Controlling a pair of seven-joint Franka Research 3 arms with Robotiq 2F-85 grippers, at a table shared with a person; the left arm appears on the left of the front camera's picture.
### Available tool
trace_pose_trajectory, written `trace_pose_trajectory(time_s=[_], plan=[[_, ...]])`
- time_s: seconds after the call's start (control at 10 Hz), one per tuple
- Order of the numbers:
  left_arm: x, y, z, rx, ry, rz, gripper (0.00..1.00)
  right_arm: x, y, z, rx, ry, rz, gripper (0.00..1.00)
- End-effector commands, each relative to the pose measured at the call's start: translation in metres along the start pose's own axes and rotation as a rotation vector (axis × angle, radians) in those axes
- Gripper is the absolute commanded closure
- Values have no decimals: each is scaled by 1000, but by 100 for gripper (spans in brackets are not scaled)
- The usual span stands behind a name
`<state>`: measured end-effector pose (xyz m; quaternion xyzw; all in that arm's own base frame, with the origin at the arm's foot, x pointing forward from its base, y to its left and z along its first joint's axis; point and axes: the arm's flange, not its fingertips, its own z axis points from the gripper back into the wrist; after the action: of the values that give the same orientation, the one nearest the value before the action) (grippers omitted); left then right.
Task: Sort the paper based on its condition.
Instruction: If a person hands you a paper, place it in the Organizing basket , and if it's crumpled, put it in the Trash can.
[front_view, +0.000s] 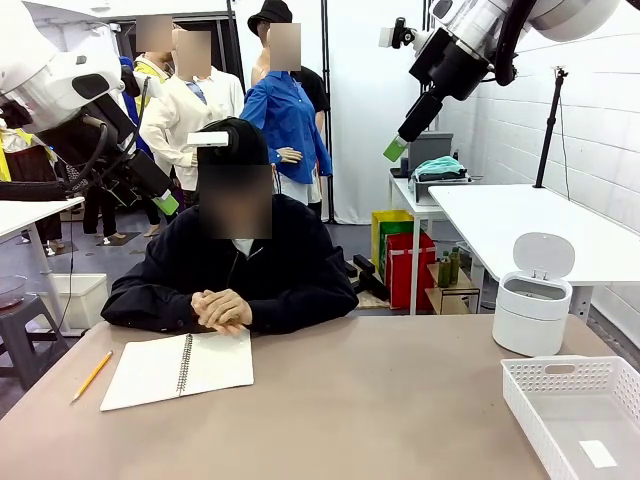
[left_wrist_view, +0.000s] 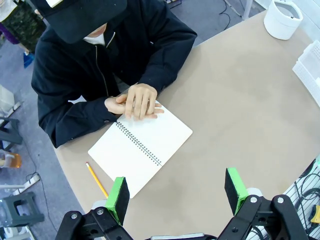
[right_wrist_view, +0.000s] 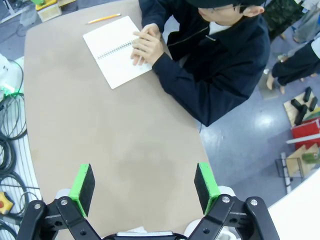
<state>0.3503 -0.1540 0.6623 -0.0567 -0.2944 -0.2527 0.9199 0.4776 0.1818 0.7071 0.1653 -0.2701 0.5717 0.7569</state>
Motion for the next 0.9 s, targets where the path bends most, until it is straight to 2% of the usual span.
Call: trace_pose_trajectory(time_s=[0.0,0.8], plan=[[0,1,1,9,0,-4,0,1,-1,-1,0,1,1,0],[0,1,1,9,0,-4,0,1,-1,-1,0,1,1,0]])
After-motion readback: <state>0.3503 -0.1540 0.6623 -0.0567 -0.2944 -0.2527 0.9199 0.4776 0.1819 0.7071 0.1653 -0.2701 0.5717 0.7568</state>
